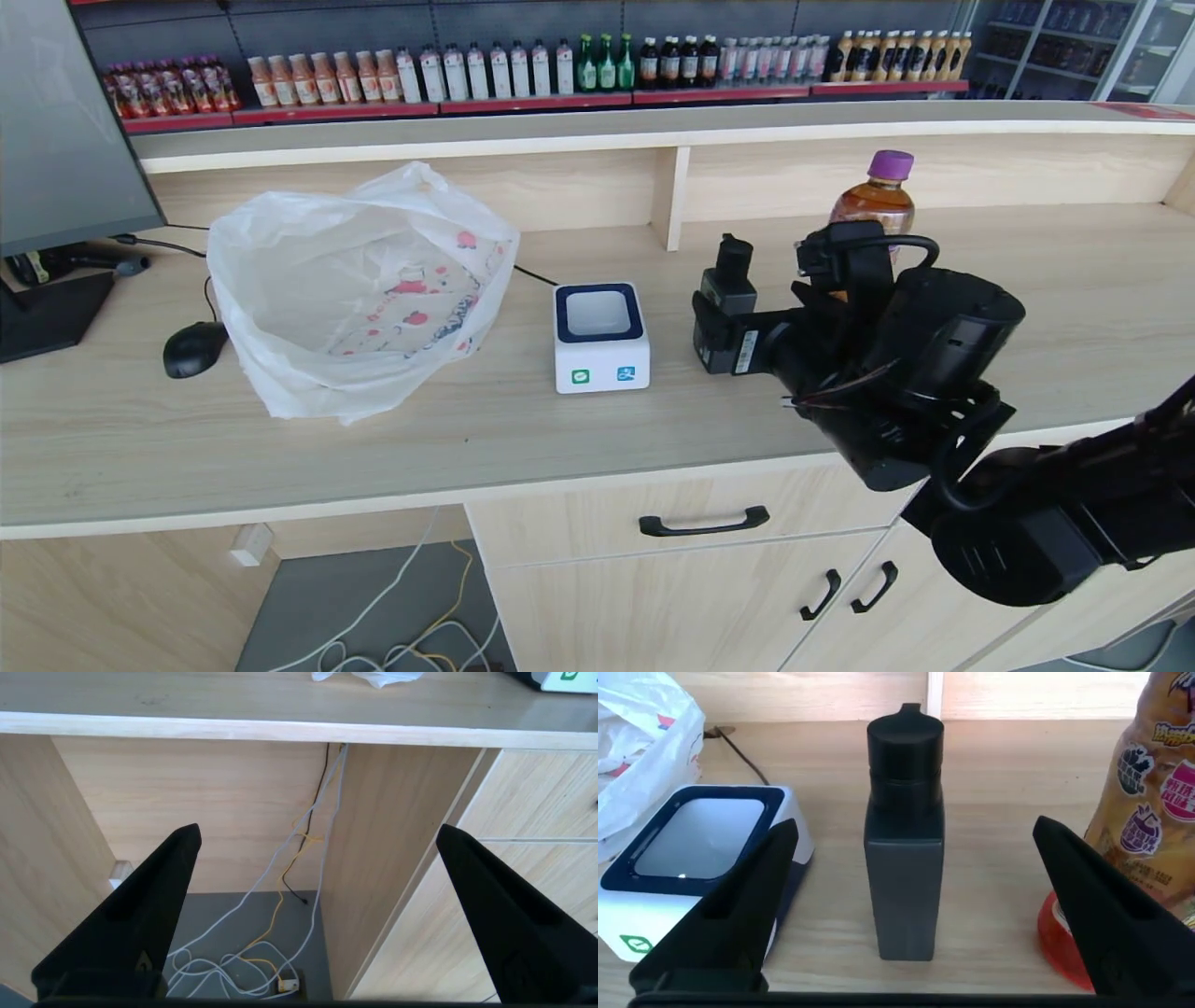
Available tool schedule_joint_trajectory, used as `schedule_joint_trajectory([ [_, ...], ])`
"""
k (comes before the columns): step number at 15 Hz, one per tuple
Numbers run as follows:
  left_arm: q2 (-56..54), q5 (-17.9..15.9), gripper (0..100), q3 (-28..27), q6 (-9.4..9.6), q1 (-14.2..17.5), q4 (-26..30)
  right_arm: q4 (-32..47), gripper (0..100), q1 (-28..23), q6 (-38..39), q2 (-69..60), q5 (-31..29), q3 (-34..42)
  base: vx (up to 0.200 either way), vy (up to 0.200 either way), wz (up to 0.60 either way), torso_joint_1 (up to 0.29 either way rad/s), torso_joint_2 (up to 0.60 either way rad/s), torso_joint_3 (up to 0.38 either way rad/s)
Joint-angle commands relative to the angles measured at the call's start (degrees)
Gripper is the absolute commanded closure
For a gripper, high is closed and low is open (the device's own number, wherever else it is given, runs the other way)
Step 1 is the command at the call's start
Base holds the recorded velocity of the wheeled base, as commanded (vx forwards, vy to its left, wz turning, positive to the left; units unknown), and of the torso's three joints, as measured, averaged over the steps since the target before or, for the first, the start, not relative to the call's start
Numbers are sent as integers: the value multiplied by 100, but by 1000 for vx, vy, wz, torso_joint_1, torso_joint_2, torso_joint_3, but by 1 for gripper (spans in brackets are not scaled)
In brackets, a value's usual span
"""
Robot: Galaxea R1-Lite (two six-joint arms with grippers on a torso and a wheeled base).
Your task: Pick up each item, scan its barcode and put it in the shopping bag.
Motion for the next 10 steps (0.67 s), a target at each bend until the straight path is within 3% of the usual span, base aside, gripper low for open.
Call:
schedule_joint_trajectory([
  [1, 0, 0, 0, 0, -2, 0, 0, 0, 0, -15, -1, 101, 2, -120, 0, 0, 0, 0, 0, 0],
  [10, 0, 0, 0, 0, -2, 0, 0, 36, 0, -375, 16, 505, 274, -665, 0, 0, 0, 0, 0, 0],
])
